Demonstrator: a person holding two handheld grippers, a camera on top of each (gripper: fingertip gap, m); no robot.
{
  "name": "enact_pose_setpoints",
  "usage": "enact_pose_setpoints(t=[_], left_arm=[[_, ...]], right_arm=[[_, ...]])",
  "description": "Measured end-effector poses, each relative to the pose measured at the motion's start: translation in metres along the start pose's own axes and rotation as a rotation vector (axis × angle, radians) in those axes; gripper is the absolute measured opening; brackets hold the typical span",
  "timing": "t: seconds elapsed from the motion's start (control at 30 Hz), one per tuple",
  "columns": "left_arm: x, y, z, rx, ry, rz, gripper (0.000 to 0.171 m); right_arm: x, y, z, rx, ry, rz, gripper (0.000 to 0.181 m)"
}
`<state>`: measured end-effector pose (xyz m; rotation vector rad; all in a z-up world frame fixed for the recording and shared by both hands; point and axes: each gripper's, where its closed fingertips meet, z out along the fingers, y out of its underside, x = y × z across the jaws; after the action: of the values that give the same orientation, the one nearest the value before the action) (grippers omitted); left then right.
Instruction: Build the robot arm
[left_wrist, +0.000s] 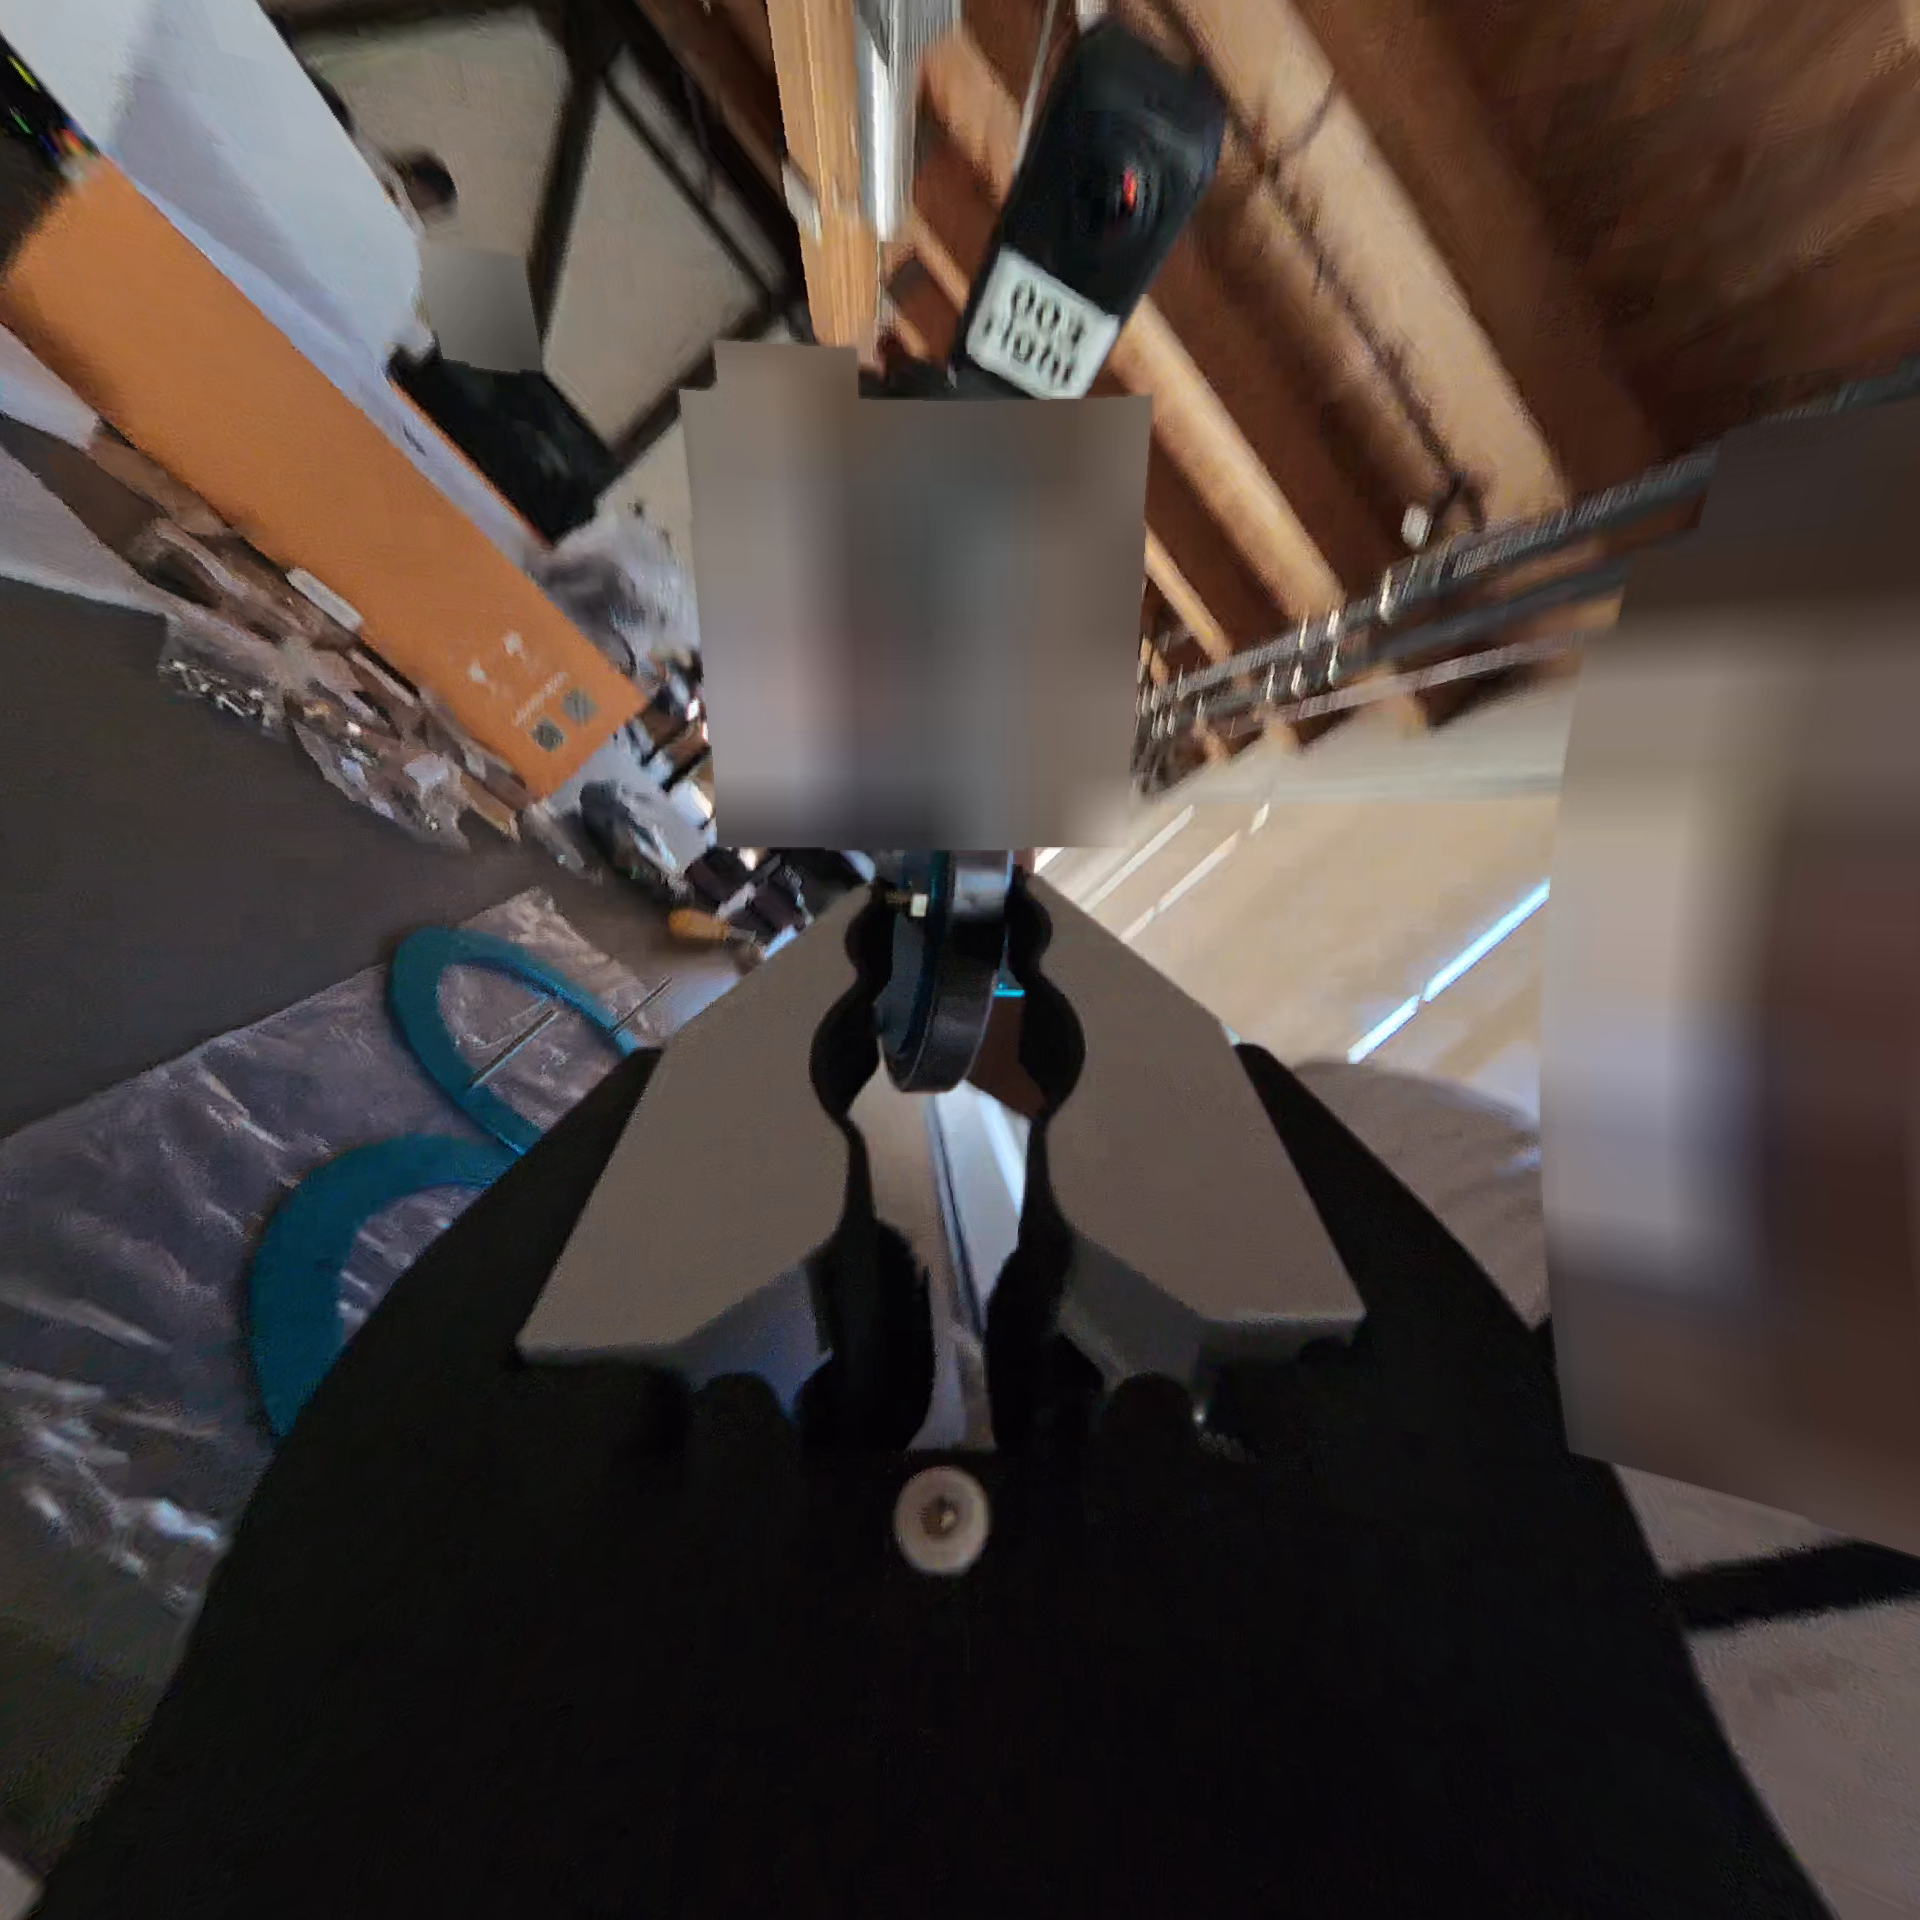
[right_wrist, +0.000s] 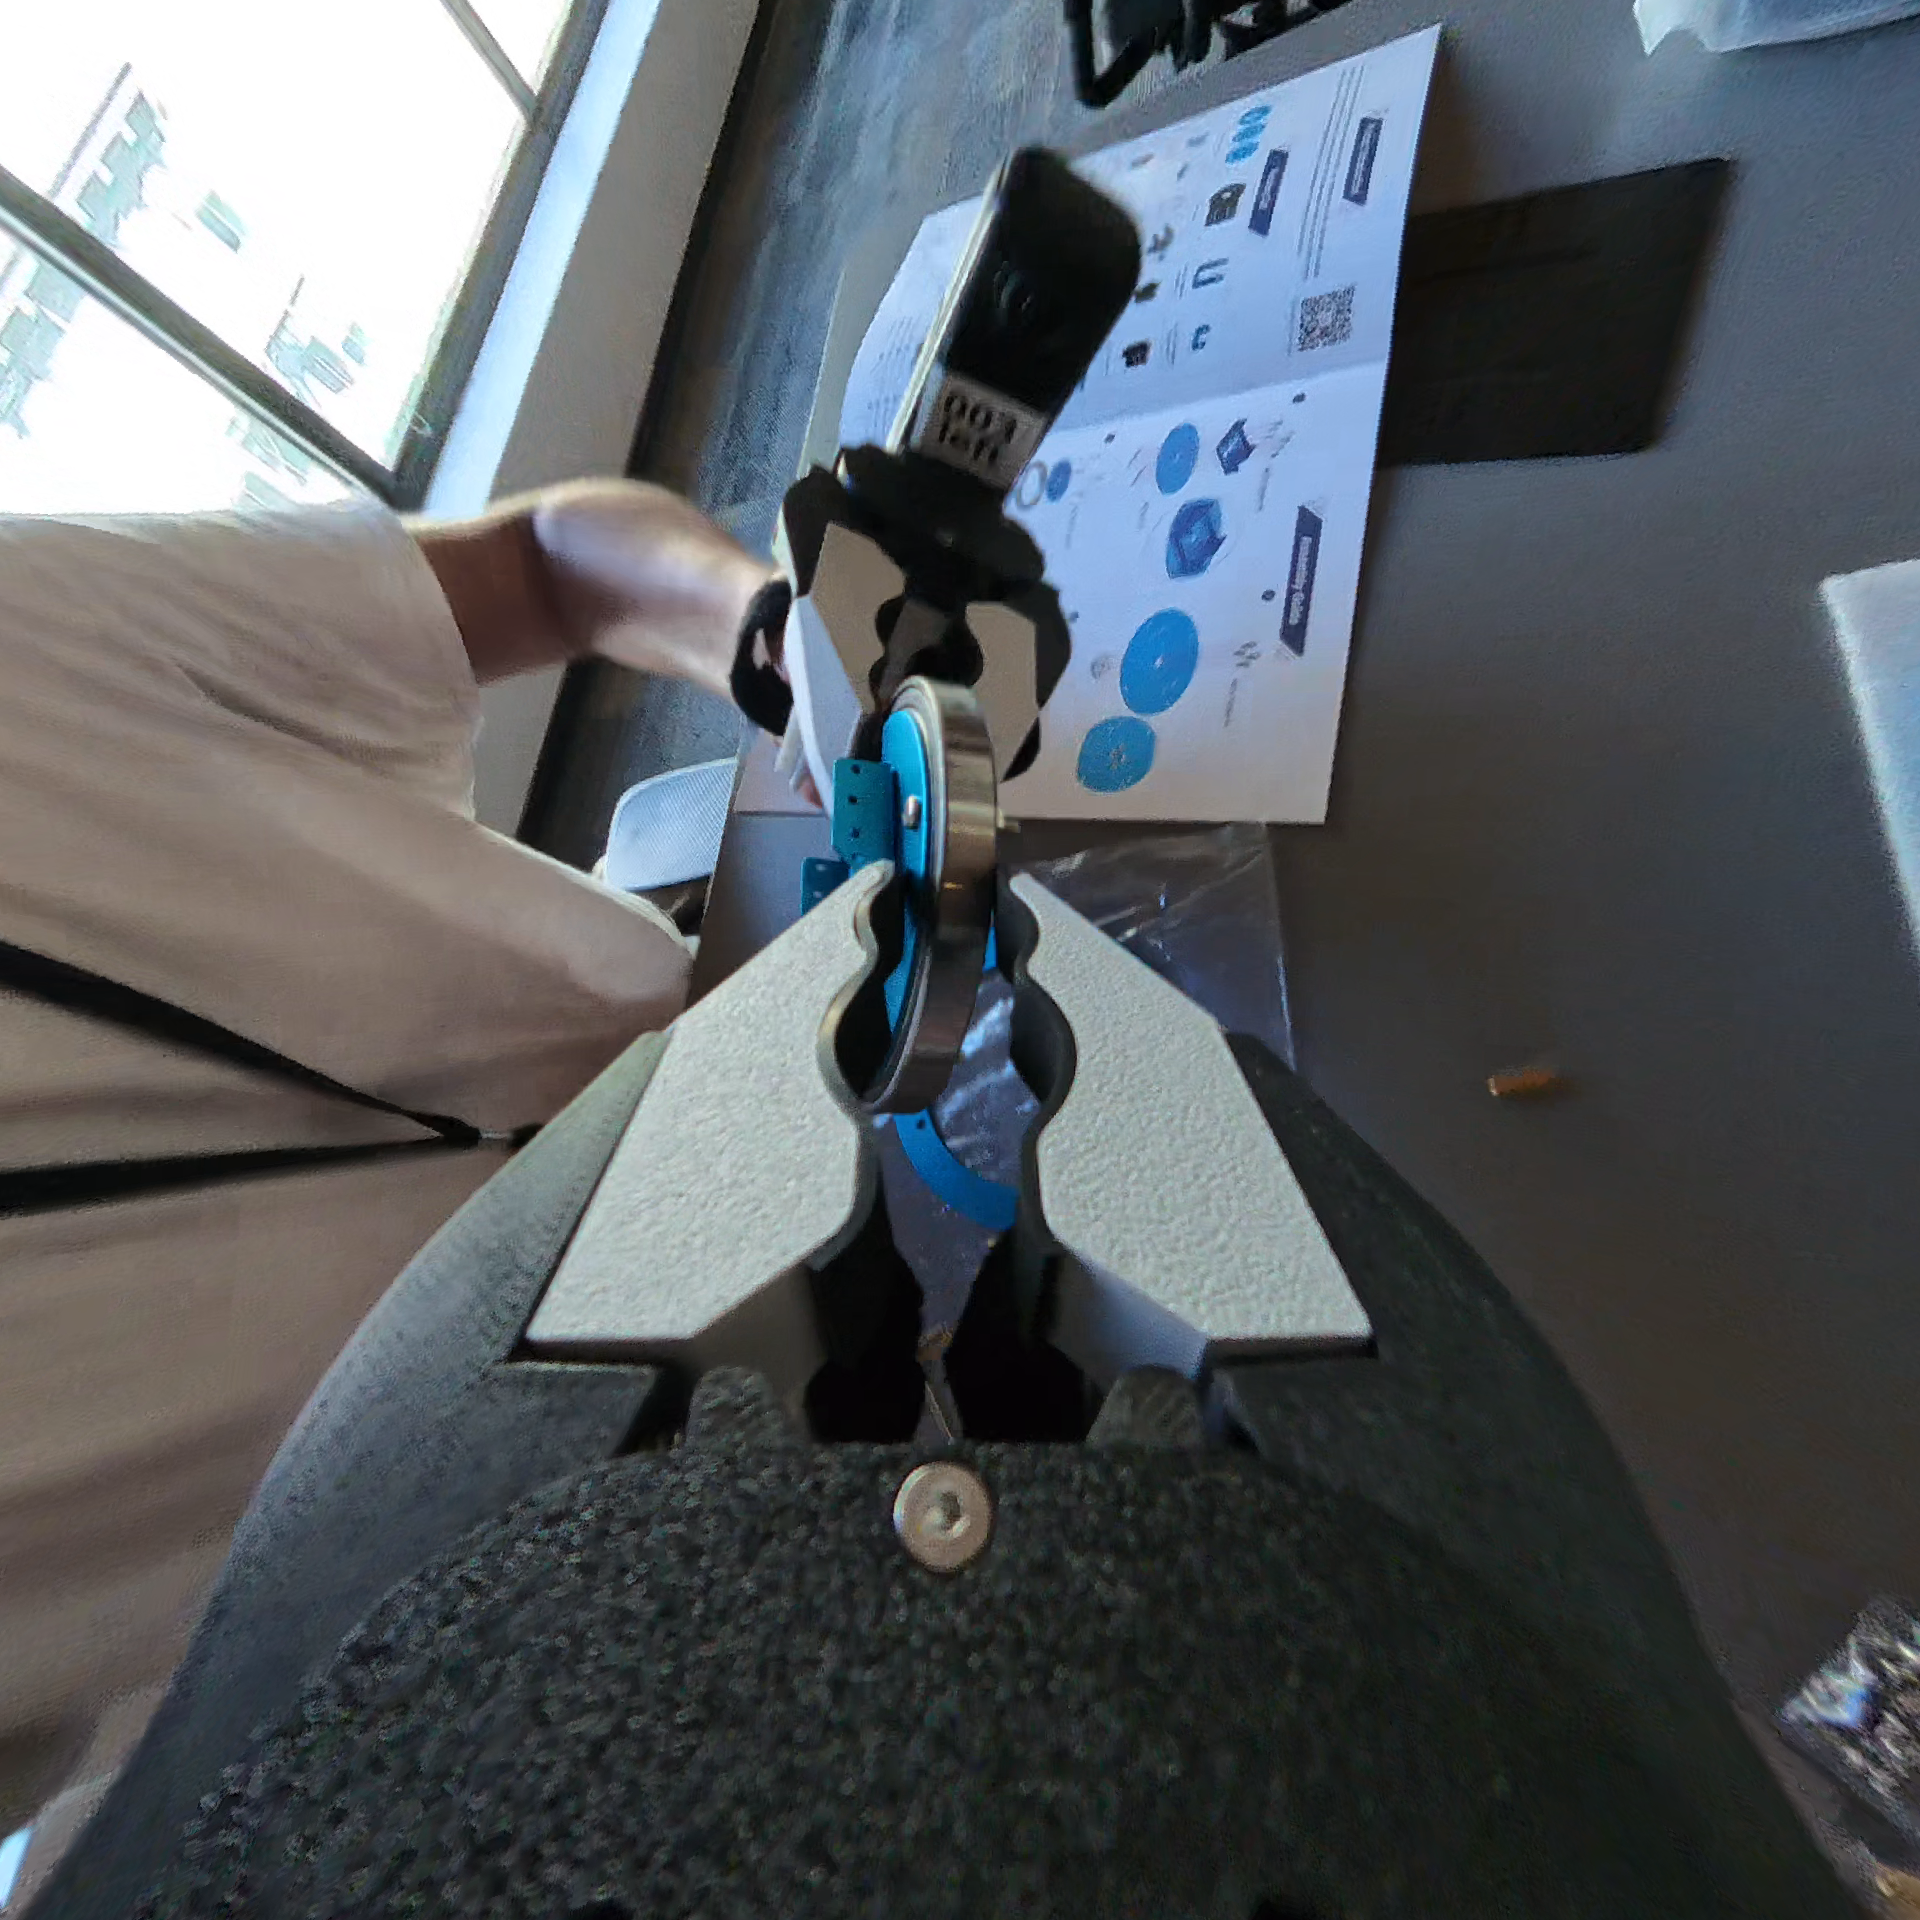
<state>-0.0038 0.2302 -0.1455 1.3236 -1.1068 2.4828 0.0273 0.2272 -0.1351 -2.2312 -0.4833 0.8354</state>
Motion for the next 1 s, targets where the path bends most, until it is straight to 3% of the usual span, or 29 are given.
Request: enact_pose_setpoints(t=[0.07, 0.17, 0.3, 0.37, 0.5, 0.57, 0.67, 0.77, 0.8, 1.0], left_arm=[[0.007, -0.005, -0.017, 0.172, -0.008, -0.069, 0.020], [0.014, -0.001, -0.041, 0.328, -0.094, -0.121, 0.020], [-0.002, 0.017, -0.058, 0.339, -0.263, -0.122, 0.019], [-0.011, 0.017, -0.062, 0.337, -0.288, -0.130, 0.019], [-0.002, -0.005, -0.070, 0.475, -0.183, -0.128, 0.020], [0.006, -0.014, -0.071, 0.545, -0.114, -0.138, 0.020], [0.011, -0.018, -0.065, 0.605, -0.071, -0.138, 0.020], [0.013, -0.016, -0.058, 0.626, -0.069, -0.110, 0.021], [0.014, -0.014, -0.057, 0.634, -0.076, -0.092, 0.021], [0.016, 0.002, -0.049, 0.535, -0.220, 0.123, 0.021]], right_arm=[[0.001, -0.005, 0.011, -0.003, -0.024, 0.038, 0.023], [0.001, 0.005, 0.034, -0.030, -0.079, 0.107, 0.037], [-0.026, 0.042, 0.077, -0.086, -0.285, 0.219, 0.031], [-0.021, 0.057, 0.088, -0.115, -0.276, 0.245, 0.032], [-0.022, 0.045, 0.084, 0.158, -0.260, 0.319, 0.044], [-0.026, 0.035, 0.084, 0.348, -0.229, 0.364, 0.034], [-0.040, 0.015, 0.099, 0.558, -0.226, 0.388, 0.048], [-0.030, 0.002, 0.098, 0.762, -0.231, 0.444, 0.022], [-0.028, -0.001, 0.093, 0.834, -0.268, 0.473, 0.021], [-0.028, 0.005, 0.086, 0.858, -0.255, 0.485, 0.021]])
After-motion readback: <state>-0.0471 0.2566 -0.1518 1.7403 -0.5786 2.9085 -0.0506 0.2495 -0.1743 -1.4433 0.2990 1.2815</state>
